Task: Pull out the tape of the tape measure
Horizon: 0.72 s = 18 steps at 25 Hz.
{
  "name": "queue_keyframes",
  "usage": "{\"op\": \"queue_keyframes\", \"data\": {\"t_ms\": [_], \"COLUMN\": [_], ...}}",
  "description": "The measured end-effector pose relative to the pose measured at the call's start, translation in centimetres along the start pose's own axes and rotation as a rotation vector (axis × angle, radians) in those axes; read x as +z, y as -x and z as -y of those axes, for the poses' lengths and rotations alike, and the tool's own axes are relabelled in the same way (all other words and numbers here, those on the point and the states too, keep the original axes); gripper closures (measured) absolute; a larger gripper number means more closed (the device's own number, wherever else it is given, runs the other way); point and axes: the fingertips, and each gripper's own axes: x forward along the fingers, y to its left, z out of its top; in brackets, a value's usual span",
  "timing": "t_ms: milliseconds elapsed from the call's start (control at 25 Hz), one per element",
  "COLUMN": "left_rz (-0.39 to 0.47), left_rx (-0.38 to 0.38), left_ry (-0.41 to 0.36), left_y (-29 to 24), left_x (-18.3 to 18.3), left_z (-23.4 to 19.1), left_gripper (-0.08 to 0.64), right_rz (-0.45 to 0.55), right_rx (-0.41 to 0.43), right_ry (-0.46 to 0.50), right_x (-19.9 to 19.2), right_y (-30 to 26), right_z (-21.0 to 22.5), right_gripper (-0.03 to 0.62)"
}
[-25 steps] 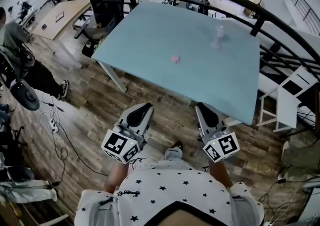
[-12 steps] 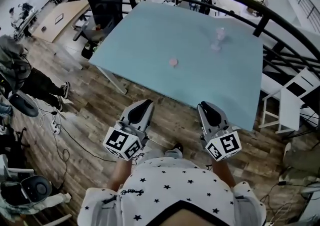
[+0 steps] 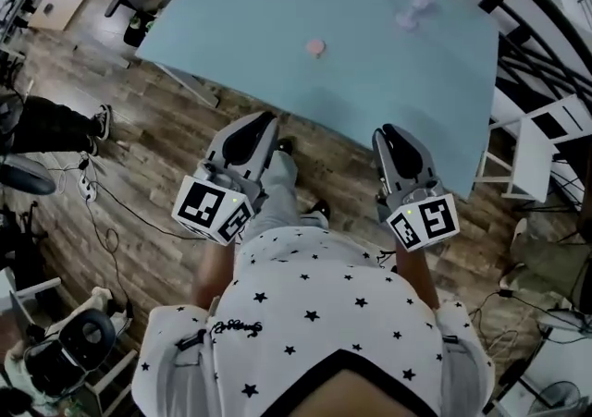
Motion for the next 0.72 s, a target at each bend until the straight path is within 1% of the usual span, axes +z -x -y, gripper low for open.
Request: {"op": "queue_keyframes", "data": {"t_ms": [160,480,600,720], "left_rz": [-0.013,-0.005,-0.004,-0.026], "left_rx": [-0.021,-0.123,-0.130,-0.120], "left_ry": [0.019,0.017,0.014,0.029], "left_y": [-2.5,-9.8,-11.7,-12.8], "left_x": [0.0,2.2,2.7,2.4], "left_z": [-3.2,-9.4,-12.1,-14.8], "left_gripper": [0.511,0.512,0.512,0.511], "right_rz": [-0.019,-0.045,-0.070,-0.102], "right_rx": [-0.038,-0.116,-0.121,-0.133], "right_ry": [-0.007,-0.020,-0.031,-0.053], "right_x": [-0.1,-0.3,-1.2,-2.6], "right_y": [-2.9,-10.6,-13.5,-15.8], "right_z": [1.3,4.7,5.6,6.2], "right_gripper": [0.549,0.539,0.528,0.522]}}
